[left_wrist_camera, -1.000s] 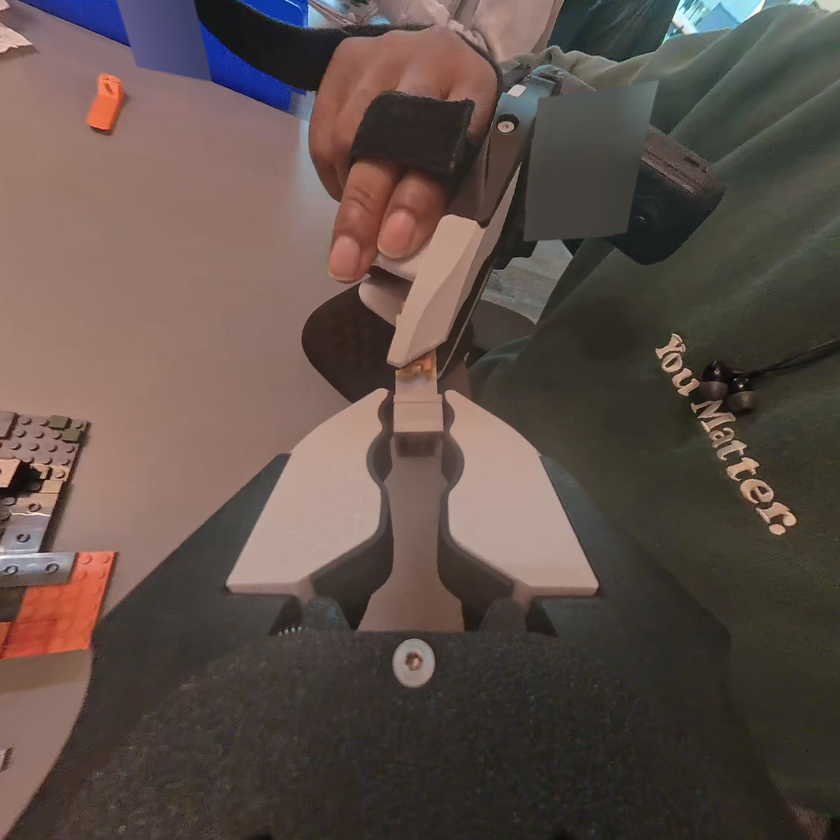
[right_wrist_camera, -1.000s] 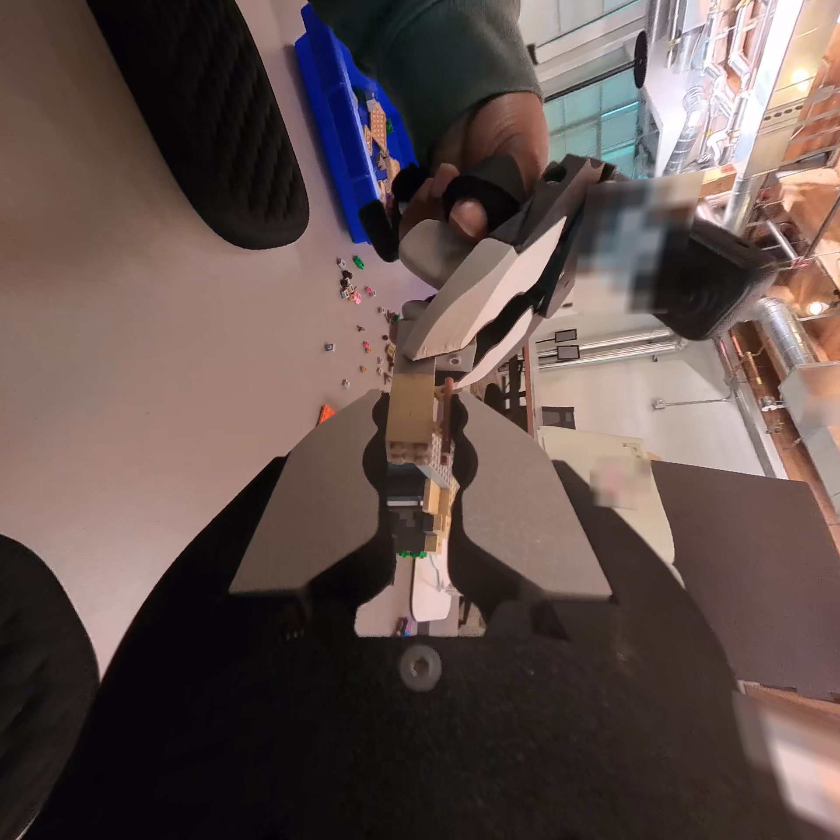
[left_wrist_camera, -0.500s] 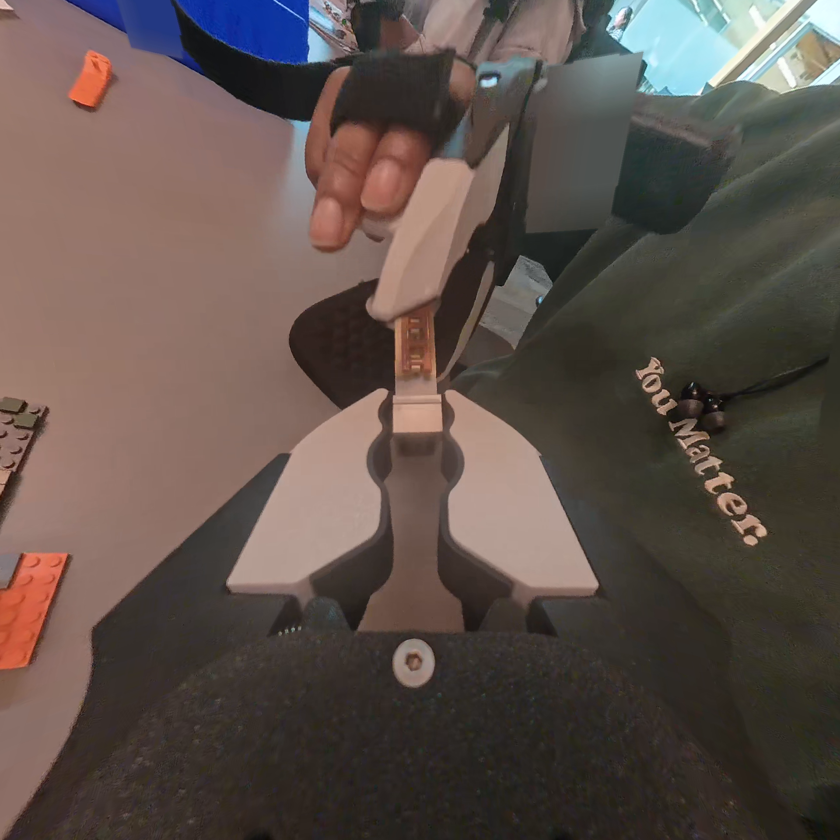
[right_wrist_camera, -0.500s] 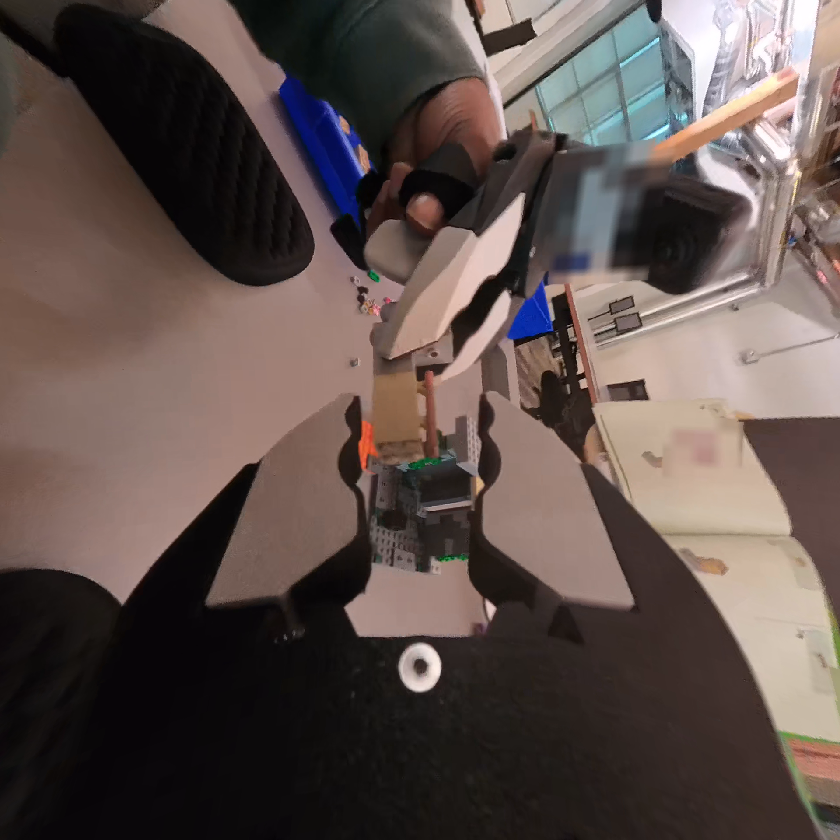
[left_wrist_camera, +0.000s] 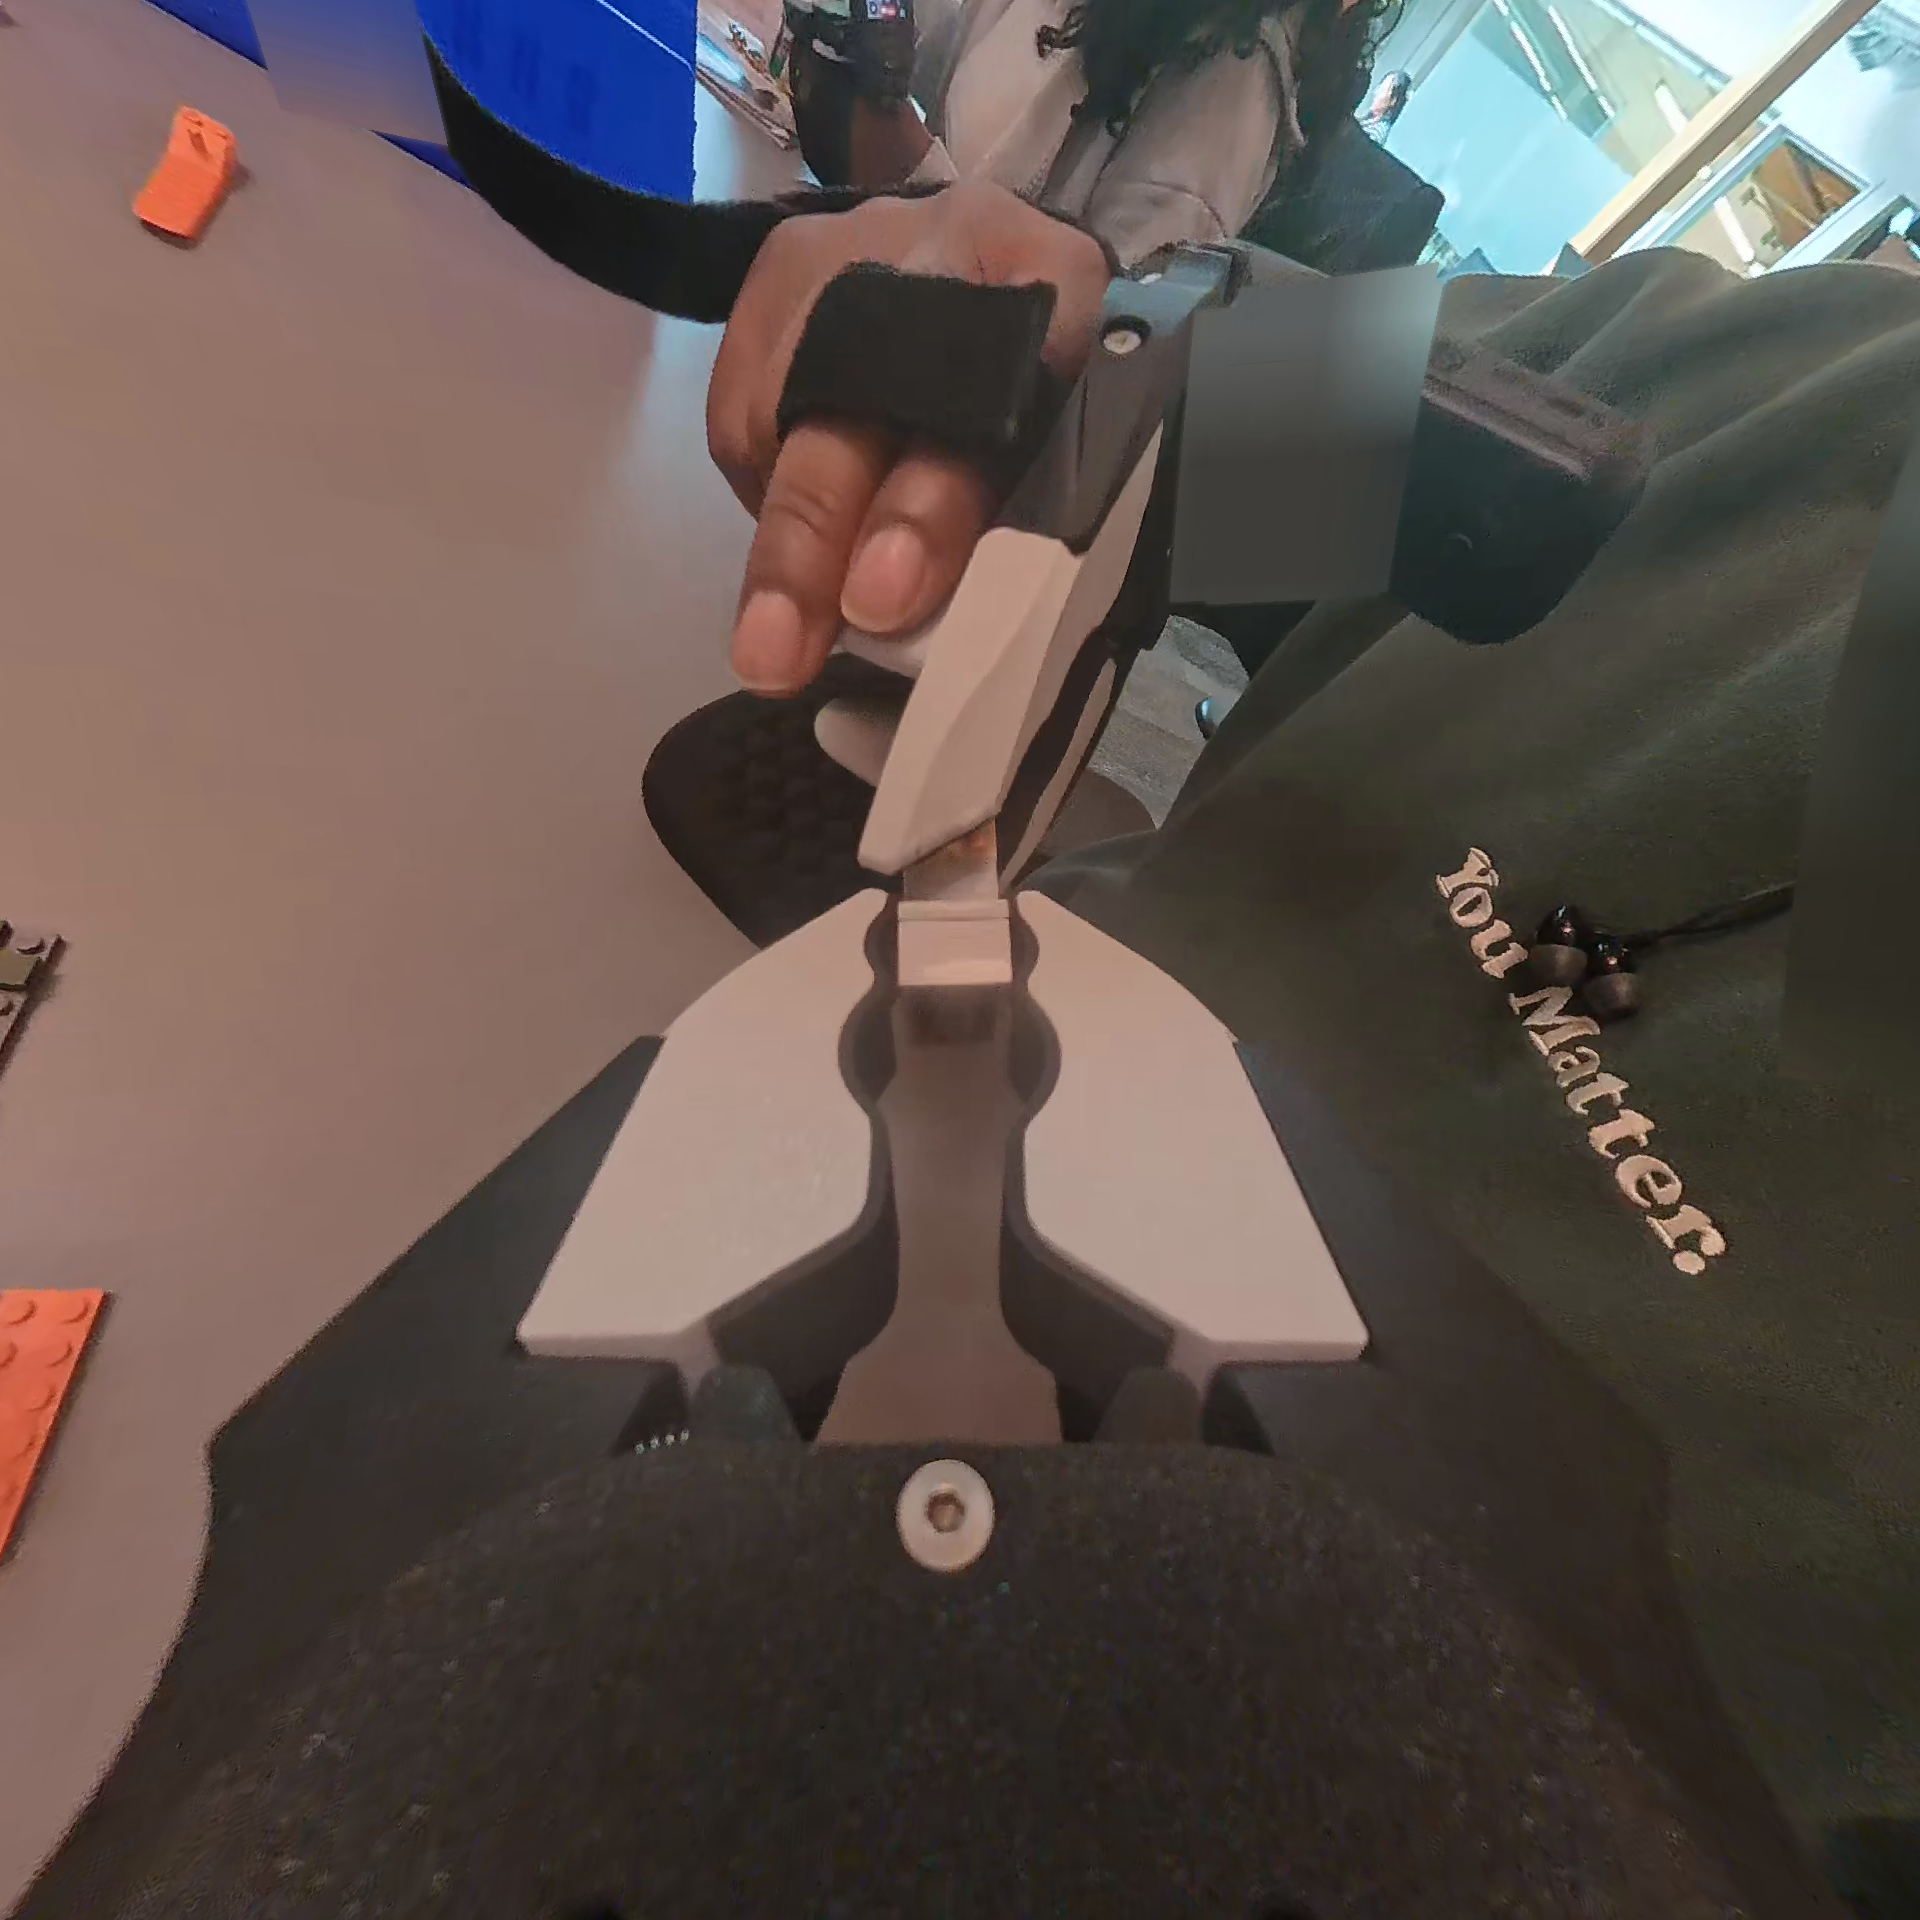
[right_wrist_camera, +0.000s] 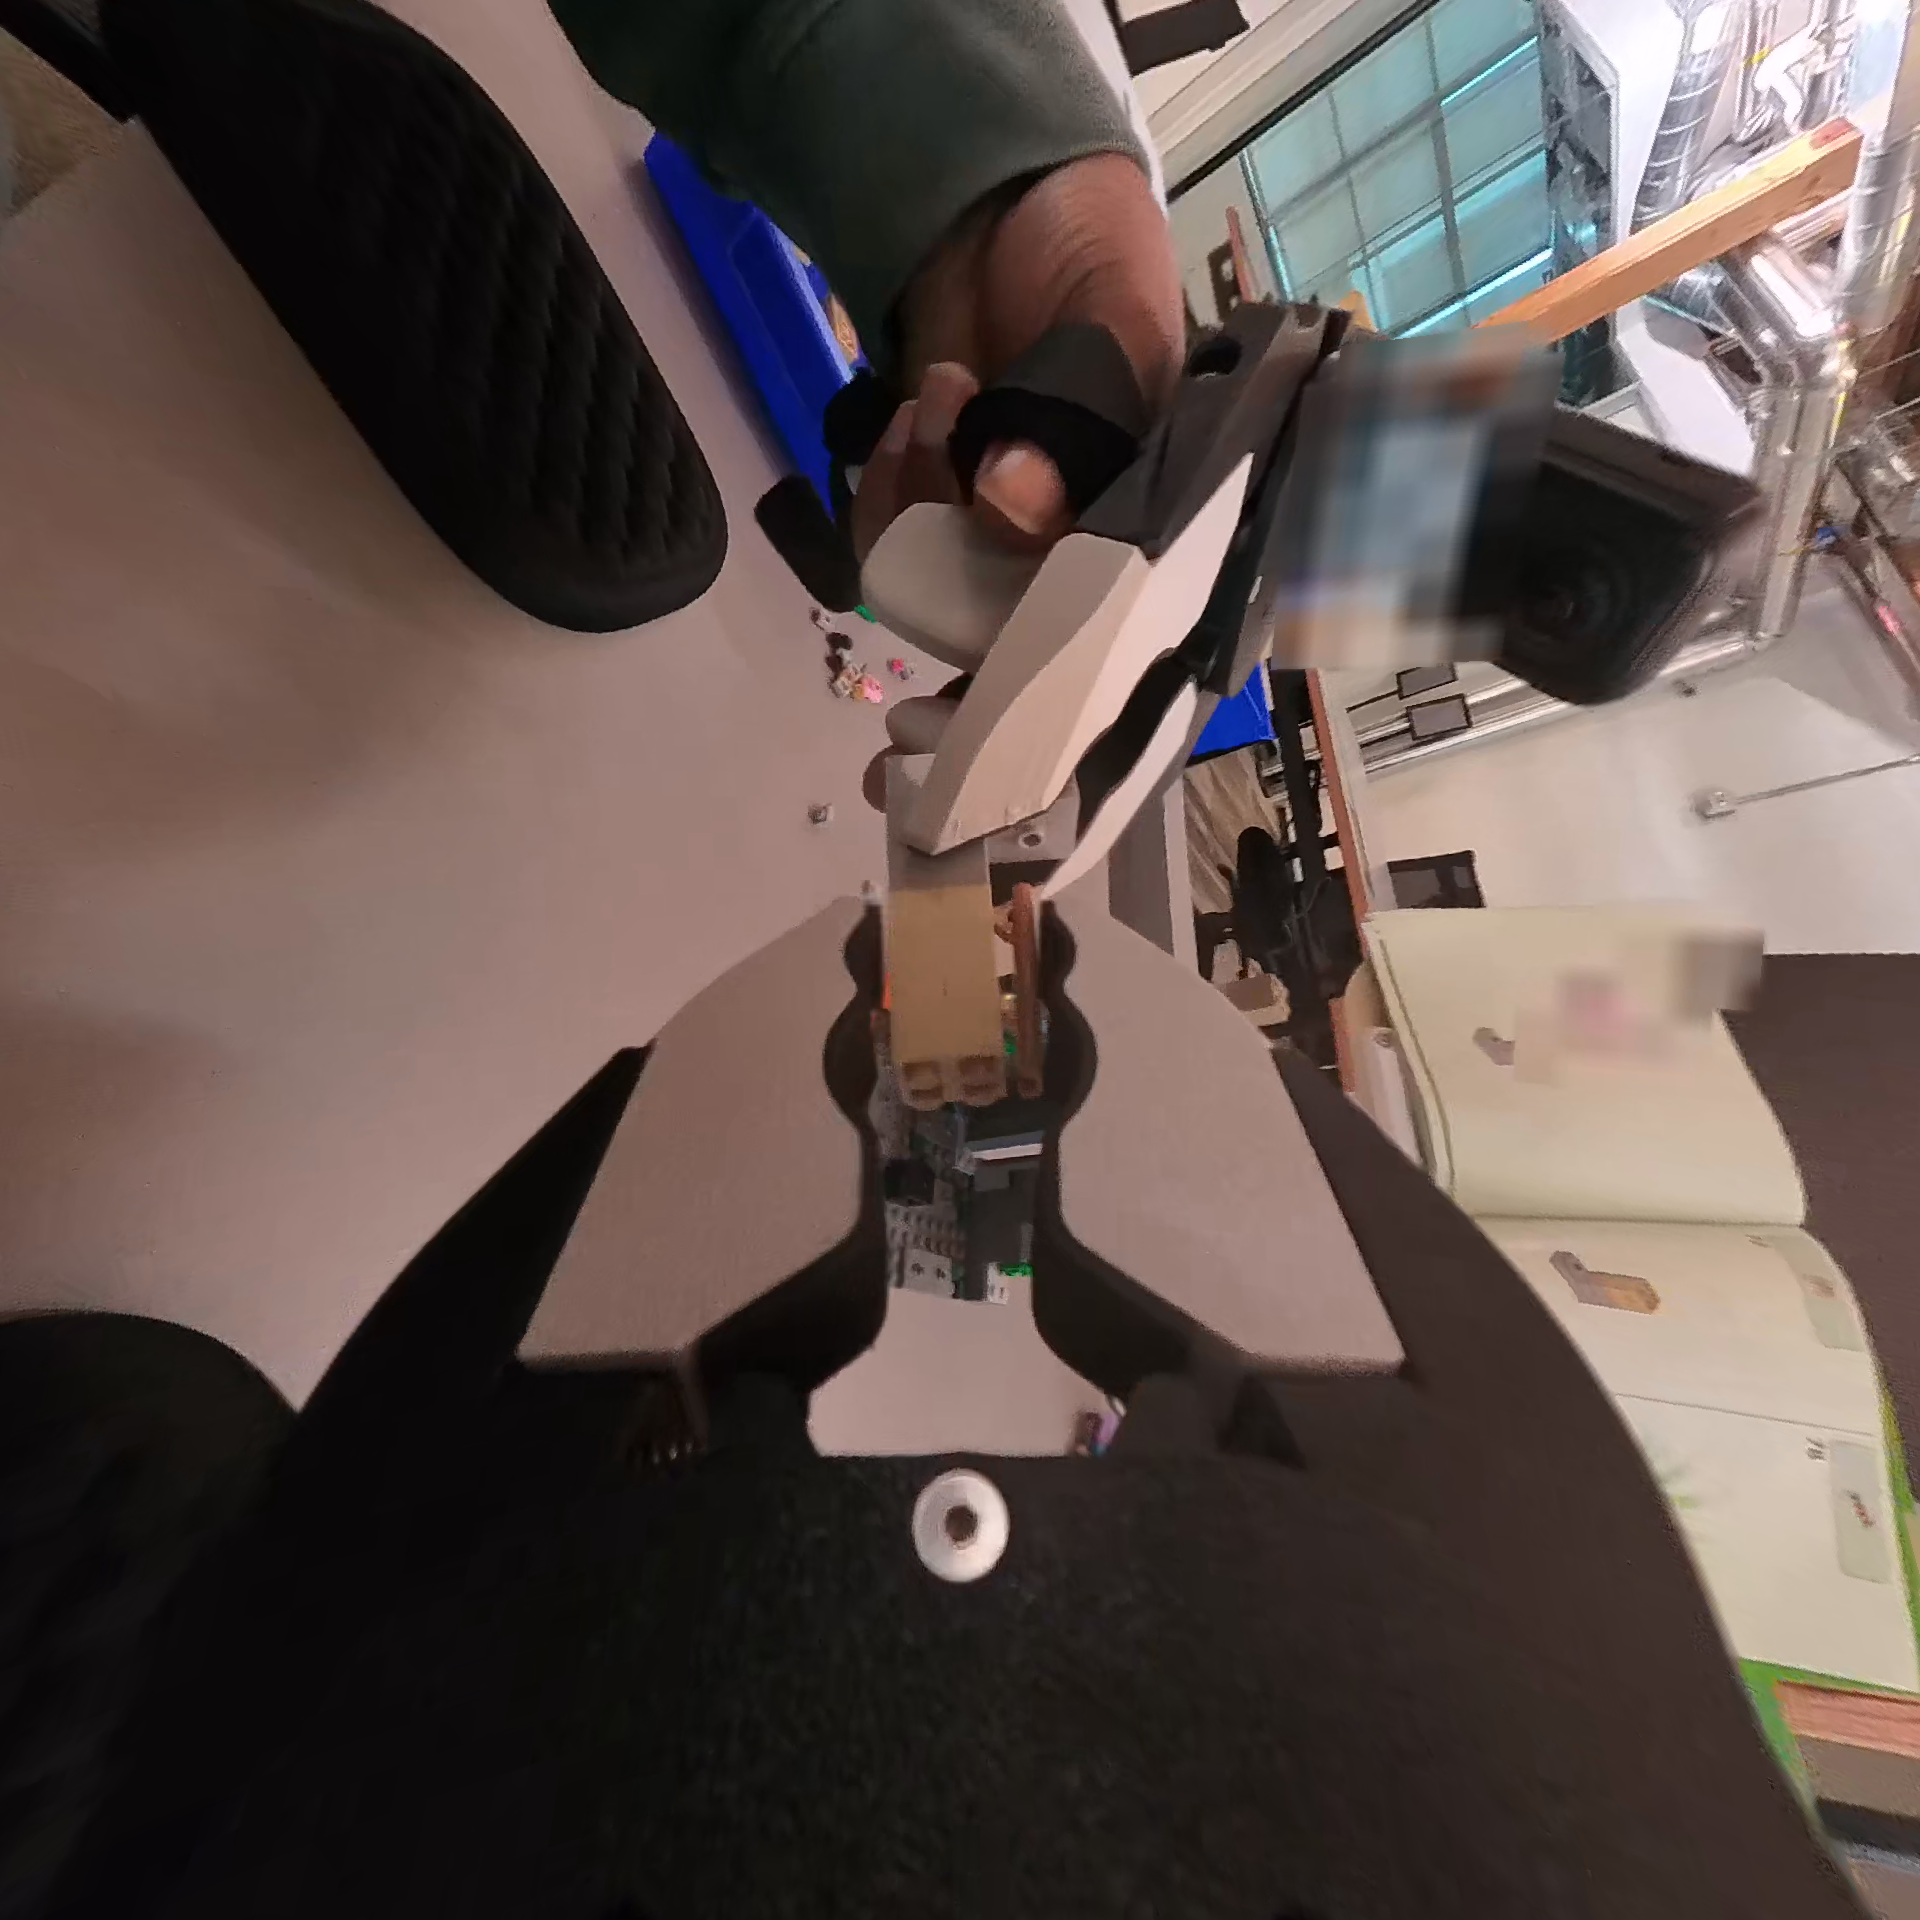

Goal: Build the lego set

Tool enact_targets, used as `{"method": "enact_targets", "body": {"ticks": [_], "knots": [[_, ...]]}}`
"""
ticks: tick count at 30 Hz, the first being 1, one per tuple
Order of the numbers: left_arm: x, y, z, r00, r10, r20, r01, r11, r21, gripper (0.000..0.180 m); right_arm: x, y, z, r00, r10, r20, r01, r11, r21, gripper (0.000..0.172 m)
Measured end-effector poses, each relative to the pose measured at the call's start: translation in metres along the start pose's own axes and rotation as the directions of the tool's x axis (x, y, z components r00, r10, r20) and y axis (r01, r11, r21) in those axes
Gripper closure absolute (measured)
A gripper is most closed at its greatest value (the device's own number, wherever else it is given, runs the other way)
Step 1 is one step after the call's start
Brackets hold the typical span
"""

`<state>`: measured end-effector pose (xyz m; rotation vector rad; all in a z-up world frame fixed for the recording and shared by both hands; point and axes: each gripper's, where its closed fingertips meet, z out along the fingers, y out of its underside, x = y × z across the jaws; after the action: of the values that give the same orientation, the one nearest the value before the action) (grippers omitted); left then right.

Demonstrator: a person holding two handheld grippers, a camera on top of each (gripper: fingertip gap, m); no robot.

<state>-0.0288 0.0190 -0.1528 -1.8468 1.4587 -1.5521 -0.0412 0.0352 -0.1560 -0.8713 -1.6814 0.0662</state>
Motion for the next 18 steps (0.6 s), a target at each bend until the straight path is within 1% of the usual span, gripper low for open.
{"method": "enact_targets", "body": {"ticks": [1, 4, 10, 15, 18], "knots": [[0.001, 0.000, 0.000, 1.000, -0.004, -0.007, 0.004, 1.000, 0.001, 0.163, 0.000, -0.001, 0.000, 1.000, -0.020, -0.004, 0.020, 1.000, 0.003, 0.147], [0.003, 0.001, 0.001, 1.000, -0.016, -0.025, 0.016, 1.000, -0.004, 0.163, -0.001, -0.003, -0.002, 0.999, -0.052, -0.004, 0.052, 0.999, 0.007, 0.147], [0.009, 0.006, 0.006, 0.993, -0.079, -0.082, 0.077, 0.997, -0.026, 0.163, -0.009, -0.006, -0.005, 0.997, -0.050, 0.058, 0.050, 0.999, 0.010, 0.148], [0.007, 0.010, 0.009, 0.991, -0.096, -0.090, 0.093, 0.995, -0.041, 0.163, -0.015, -0.004, -0.006, 0.995, -0.020, 0.099, 0.019, 1.000, 0.010, 0.147], [0.003, 0.005, 0.006, 0.992, -0.099, -0.076, 0.098, 0.995, -0.021, 0.163, -0.010, -0.001, -0.003, 0.998, 0.035, 0.060, -0.037, 0.999, 0.021, 0.147]]}}
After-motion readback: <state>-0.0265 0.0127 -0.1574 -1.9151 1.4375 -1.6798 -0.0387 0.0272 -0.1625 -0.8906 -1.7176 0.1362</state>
